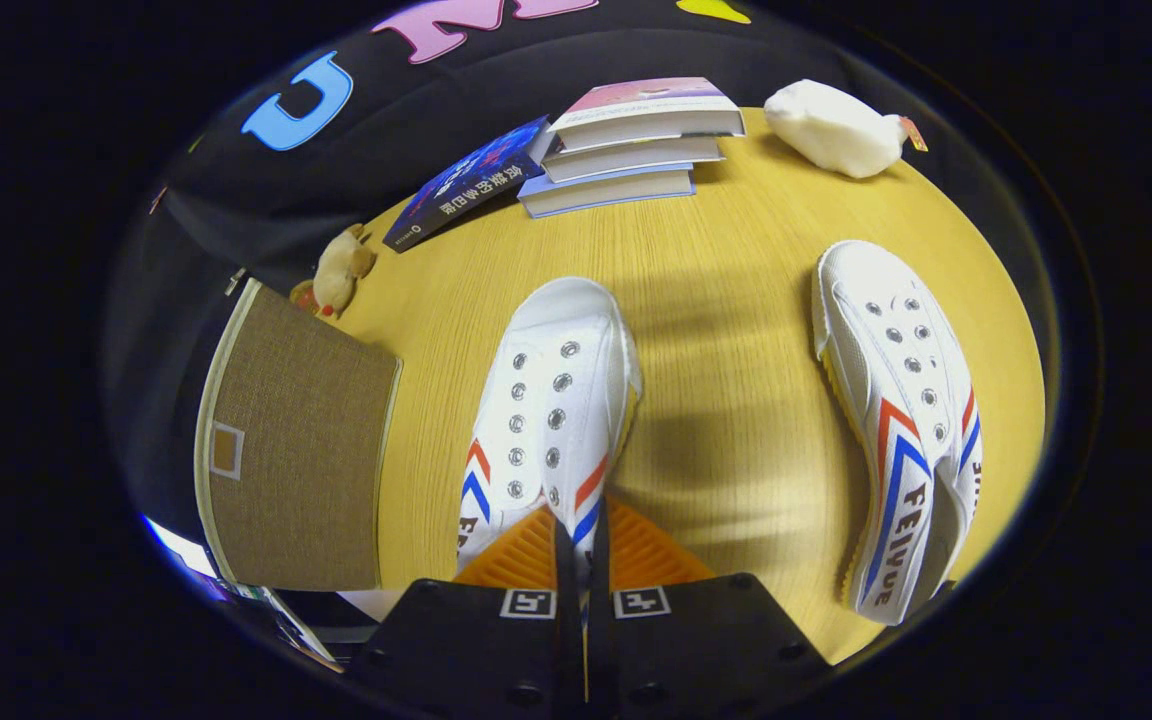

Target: Open the storage box then place both shoes into the box .Put the left shoe in first, then the right shoe, with the right side of both shoes facing outward in a uniform manner.

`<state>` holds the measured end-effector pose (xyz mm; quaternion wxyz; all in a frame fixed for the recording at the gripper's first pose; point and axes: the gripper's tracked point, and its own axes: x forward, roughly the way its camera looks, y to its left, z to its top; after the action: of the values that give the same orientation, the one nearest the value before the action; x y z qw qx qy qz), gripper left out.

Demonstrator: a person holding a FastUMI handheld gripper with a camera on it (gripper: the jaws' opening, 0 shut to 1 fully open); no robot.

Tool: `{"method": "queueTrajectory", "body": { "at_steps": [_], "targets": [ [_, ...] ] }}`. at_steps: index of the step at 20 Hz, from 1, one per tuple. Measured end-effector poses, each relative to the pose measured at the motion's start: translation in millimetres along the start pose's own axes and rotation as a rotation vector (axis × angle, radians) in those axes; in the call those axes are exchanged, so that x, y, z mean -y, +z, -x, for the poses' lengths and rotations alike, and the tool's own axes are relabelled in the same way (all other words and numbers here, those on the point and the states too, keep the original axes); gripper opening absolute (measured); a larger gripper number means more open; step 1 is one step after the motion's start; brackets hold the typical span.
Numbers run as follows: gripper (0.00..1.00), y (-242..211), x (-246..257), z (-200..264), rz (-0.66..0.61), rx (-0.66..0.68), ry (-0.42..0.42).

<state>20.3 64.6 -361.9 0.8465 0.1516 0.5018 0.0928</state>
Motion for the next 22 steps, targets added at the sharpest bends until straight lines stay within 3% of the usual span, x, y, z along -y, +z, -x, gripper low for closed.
{"method": "queueTrajectory", "body": {
  "at_steps": [4, 10, 16, 22],
  "targets": [
    [0.06, 10.2, -10.0, 23.8, 0.012, 0.036, -0.038],
    [0.06, 43.2, -56.0, 93.3, -0.010, 0.149, -0.024],
    [0.06, 70.6, -140.8, 155.4, -0.026, 0.243, 0.057],
    [0.06, 65.2, -236.8, 163.9, -0.042, 0.229, 0.175]
  ]
}}
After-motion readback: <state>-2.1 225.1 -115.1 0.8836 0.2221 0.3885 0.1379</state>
